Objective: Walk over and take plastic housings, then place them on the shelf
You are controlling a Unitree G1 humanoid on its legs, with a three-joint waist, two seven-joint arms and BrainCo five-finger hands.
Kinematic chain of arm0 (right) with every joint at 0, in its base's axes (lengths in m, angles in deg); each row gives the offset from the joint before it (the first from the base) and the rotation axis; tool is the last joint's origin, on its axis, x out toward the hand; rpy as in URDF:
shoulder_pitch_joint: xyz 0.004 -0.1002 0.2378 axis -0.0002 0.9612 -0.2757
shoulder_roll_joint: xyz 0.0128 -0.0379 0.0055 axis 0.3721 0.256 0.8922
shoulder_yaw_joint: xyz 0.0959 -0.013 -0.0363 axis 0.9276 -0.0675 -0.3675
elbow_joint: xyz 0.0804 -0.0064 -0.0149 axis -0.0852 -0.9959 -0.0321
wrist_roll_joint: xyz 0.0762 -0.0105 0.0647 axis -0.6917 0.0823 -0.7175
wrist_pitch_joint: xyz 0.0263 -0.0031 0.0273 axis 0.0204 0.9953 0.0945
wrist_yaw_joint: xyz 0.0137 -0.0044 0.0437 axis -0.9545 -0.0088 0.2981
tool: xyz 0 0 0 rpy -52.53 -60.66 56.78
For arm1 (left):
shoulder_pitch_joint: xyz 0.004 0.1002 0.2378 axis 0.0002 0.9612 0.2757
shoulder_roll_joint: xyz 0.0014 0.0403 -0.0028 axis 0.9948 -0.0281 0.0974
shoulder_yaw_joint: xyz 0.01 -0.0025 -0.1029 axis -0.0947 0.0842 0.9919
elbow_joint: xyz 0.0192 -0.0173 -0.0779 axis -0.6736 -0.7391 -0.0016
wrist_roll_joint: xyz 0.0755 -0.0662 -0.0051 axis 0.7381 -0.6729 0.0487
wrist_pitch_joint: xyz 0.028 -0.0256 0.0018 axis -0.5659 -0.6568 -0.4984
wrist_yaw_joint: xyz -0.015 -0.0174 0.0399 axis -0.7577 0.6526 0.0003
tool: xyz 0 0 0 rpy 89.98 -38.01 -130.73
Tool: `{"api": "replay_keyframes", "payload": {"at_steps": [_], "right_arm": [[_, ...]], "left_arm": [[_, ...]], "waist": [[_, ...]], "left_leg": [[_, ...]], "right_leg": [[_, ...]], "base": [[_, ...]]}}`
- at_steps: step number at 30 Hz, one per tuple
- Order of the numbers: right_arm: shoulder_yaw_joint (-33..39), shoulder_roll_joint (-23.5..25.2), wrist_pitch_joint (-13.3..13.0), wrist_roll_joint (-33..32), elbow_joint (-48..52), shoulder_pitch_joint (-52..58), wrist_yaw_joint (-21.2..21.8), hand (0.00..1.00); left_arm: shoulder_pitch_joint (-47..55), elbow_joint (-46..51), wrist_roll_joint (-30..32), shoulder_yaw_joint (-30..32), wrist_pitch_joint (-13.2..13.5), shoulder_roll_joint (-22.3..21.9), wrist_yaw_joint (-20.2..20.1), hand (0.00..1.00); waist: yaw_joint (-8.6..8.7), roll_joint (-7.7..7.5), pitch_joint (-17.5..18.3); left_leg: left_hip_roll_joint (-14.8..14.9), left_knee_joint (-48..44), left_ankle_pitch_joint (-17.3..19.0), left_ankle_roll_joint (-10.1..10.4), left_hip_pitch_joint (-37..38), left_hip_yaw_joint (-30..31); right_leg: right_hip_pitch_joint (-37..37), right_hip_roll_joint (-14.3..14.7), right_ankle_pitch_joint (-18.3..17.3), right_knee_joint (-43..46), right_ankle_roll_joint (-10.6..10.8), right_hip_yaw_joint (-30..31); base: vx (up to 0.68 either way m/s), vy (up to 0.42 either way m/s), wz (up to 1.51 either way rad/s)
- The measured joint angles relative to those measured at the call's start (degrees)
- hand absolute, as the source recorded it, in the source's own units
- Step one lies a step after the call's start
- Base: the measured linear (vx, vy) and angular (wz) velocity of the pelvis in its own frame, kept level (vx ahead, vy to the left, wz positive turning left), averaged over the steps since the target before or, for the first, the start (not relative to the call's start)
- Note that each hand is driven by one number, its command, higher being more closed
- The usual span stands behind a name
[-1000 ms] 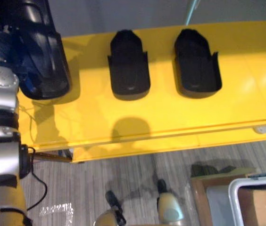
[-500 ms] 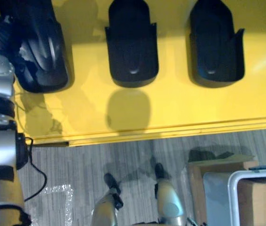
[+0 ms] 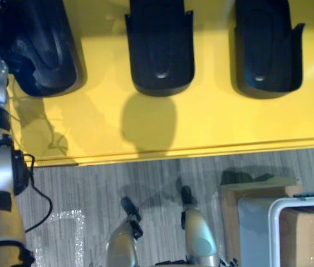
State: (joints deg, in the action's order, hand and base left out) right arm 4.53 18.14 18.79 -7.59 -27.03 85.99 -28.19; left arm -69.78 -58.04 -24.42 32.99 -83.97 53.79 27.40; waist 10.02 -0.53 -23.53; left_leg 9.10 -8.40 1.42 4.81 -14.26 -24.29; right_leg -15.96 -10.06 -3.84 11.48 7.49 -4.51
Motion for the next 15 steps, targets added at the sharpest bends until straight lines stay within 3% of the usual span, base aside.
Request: {"api": "replay_keyframes", "payload": {"at_steps": [8,15], "right_arm": [[-1.2,0.0,0.2,0.0,0.9,1.0,0.7,0.0],[-1.2,0.0,0.2,0.0,0.8,1.1,1.0,0.0]], "left_arm": [[-0.3,0.0,0.5,-0.5,0.0,0.0,-1.7,1.0],[-1.8,0.0,4.8,-1.9,-0.1,0.0,-2.0,1.0]], "waist": [[-0.18,0.01,0.0],[-0.53,0.03,0.0]], "left_leg": [[0.1,0.0,0.0,0.0,-0.2,0.0],[0.1,-0.1,0.0,0.0,-0.7,0.1]], "right_leg": [[-0.3,0.1,0.0,0.0,0.0,0.0],[-0.7,0.1,0.0,0.0,0.1,-0.1]], "base": [[0.0,0.0,0.0],[0.0,0.0,0.0]]}}
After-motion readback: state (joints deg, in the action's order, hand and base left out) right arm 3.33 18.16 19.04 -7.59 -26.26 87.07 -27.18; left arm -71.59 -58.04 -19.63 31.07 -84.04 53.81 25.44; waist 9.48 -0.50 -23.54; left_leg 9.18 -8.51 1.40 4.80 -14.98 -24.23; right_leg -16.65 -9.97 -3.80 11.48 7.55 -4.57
